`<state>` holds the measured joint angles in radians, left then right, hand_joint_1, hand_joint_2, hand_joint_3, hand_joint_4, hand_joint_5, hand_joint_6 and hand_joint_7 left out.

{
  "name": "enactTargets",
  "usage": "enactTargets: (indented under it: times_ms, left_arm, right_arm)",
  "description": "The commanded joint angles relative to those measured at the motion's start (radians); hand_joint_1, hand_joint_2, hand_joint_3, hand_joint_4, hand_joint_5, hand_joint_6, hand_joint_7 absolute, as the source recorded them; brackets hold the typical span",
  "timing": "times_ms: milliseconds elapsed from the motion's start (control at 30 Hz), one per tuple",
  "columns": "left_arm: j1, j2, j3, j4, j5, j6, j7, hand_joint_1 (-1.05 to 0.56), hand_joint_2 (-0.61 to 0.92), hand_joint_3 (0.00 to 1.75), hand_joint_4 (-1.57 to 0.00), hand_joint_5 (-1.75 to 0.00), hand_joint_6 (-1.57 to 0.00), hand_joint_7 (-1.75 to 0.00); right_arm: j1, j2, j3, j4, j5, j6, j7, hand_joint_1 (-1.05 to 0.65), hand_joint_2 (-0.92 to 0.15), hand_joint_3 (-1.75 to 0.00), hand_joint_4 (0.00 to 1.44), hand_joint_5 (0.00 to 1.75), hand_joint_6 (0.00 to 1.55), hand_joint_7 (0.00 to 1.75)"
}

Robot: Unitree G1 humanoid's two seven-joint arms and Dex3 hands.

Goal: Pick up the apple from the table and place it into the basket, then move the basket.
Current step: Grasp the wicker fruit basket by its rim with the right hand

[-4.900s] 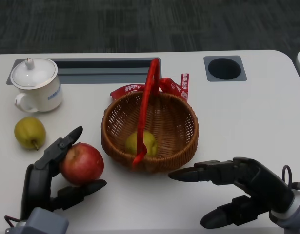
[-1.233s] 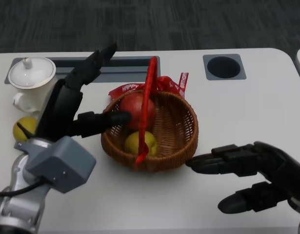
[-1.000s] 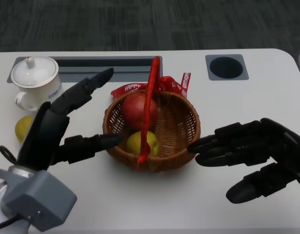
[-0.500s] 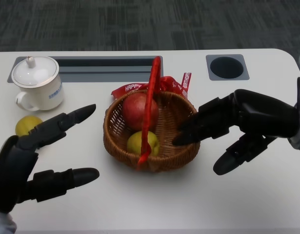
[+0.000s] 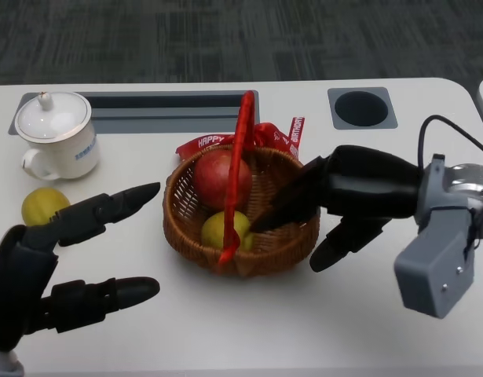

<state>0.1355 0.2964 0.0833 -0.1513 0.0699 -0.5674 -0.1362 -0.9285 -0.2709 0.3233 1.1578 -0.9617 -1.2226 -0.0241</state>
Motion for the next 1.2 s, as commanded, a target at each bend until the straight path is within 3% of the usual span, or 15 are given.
enactTargets:
  times_ms: [33,267,633,900,1200]
  left_arm:
    - [0.025,0.010,0.001,-0.019,-0.029,-0.017,-0.027,-0.50,0.79,0.00,-0.78,-0.03,-0.70,-0.02]
    - [0.044,-0.008,0.002,-0.047,-0.012,0.004,-0.010,-0.53,0.79,0.00,-0.78,-0.02,-0.71,-0.01]
    - [0.063,-0.035,0.003,-0.086,0.007,0.016,0.001,-0.52,0.79,0.00,-0.79,-0.01,-0.70,0.00]
    - [0.071,-0.081,0.001,-0.104,0.042,0.021,0.026,-0.53,0.80,0.00,-0.80,-0.01,-0.71,0.00]
    - [0.100,-0.146,-0.004,-0.106,0.095,-0.034,0.077,-0.51,0.81,0.00,-0.83,-0.01,-0.72,-0.01]
  right_arm:
    - [-0.135,-0.031,0.261,0.038,-0.278,0.161,-0.440,-0.73,-0.85,0.00,0.70,0.01,0.65,0.00]
    - [-0.202,0.012,0.507,0.144,-0.439,0.286,-0.733,-0.79,-0.84,0.00,0.77,0.03,0.69,0.01]
    - [-0.273,0.015,0.716,0.204,-0.462,0.332,-0.786,-0.68,-0.80,0.00,0.83,0.02,0.75,0.02]
    - [-0.260,0.067,0.812,0.205,-0.455,0.338,-0.833,-0.72,-0.86,-0.02,0.87,0.01,0.78,0.01]
    - [-0.232,0.131,0.830,0.225,-0.405,0.402,-0.746,-0.60,-0.88,-0.01,0.87,0.01,0.80,0.01]
